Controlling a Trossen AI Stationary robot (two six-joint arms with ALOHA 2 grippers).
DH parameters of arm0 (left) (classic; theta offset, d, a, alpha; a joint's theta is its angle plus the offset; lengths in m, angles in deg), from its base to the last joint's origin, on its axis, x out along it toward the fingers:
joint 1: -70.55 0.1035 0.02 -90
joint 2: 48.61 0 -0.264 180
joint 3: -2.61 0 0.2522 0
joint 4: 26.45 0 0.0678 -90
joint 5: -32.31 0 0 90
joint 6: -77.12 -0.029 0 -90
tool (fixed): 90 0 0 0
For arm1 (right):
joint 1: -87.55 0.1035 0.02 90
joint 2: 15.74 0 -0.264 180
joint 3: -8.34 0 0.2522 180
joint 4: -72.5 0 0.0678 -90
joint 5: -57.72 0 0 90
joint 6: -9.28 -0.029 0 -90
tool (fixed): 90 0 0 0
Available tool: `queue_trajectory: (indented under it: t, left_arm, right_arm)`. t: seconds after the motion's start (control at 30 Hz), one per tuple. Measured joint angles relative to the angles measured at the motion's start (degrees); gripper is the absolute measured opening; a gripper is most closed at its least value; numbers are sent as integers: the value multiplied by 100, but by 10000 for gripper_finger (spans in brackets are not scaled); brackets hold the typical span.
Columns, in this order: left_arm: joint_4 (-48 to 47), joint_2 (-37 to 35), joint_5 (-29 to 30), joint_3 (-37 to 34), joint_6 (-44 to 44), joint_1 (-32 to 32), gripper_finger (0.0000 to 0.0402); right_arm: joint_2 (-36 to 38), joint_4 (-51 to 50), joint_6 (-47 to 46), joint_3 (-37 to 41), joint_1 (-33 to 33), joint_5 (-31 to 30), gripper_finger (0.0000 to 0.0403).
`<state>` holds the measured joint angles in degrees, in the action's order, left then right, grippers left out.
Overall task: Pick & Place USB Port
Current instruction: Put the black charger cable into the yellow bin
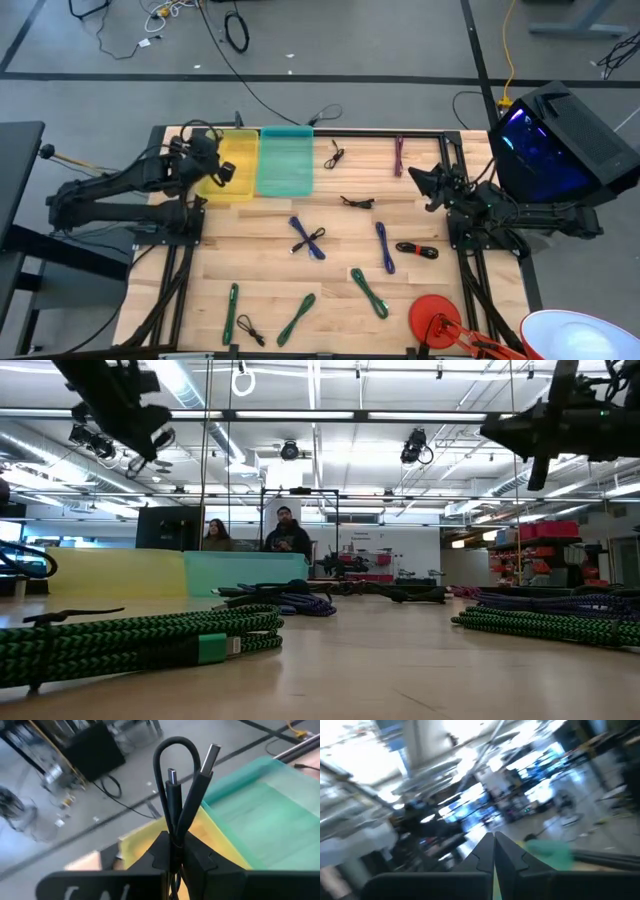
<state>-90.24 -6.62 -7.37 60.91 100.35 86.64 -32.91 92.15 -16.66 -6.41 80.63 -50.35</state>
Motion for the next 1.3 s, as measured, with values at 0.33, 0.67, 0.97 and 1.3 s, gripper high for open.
queue_trajectory:
  t: [0.33, 0.67, 0.97, 1.3]
  left_arm:
    - [1439, 44, -1270, -1285, -722, 1889, 27]
    - [2627, 514, -2794, -2057, -1018, 3665, 27]
    - [2757, 788, -2904, -2058, -885, 3901, 38]
    - [2810, 788, -2939, -2056, -737, 3898, 143]
  right_arm:
    - [-21, 2, -276, 0, 98, 1683, 16]
    - [-325, -48, 87, 0, 348, 1554, 16]
    - [-899, -20, 95, 0, 363, 1391, 16]
    - [-1360, 51, 58, 0, 363, 1050, 16]
